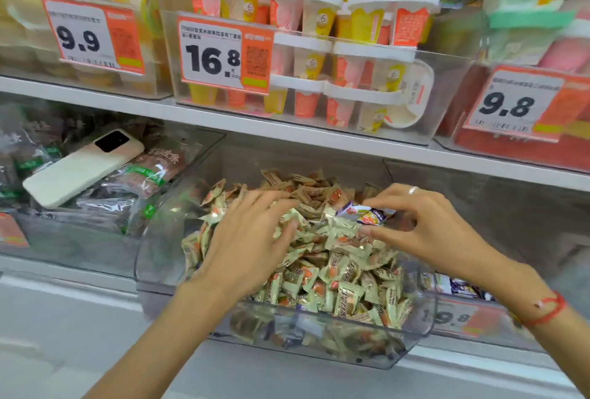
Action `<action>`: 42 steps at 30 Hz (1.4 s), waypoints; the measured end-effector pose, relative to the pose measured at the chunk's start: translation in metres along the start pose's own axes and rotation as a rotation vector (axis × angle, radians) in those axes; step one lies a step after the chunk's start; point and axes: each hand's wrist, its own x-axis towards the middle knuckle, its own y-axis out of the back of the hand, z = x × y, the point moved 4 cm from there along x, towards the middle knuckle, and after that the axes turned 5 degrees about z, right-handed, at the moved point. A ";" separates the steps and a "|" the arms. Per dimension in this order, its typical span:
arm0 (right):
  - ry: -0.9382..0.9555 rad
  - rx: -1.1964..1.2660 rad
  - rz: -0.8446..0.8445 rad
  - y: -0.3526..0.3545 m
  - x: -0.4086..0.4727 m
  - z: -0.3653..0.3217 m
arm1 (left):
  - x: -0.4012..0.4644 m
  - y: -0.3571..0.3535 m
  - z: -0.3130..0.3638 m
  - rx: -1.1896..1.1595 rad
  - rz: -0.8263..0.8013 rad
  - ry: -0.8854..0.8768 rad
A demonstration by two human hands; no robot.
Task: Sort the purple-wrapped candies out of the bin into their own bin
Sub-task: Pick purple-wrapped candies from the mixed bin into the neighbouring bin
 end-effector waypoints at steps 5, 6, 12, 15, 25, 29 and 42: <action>-0.265 -0.127 0.308 0.046 -0.052 0.066 | 0.018 -0.061 0.020 0.023 -0.445 -0.044; -0.313 -0.189 0.311 0.049 -0.061 0.080 | 0.018 -0.070 0.018 0.048 -0.492 -0.045; -0.511 -0.113 -0.122 0.025 -0.092 0.140 | 0.015 -0.078 0.014 0.069 -0.440 -0.092; -0.523 -0.021 -0.246 0.016 -0.098 0.141 | 0.013 -0.079 0.015 0.082 -0.439 -0.105; -0.050 0.101 0.267 0.014 -0.034 0.018 | -0.005 -0.003 -0.018 0.100 -0.156 -0.094; 0.104 0.167 -0.010 -0.034 0.006 -0.035 | -0.023 0.038 -0.055 0.175 0.127 -0.023; 0.981 -0.421 -0.516 -0.163 0.033 -0.074 | -0.071 0.040 -0.102 0.045 0.177 0.540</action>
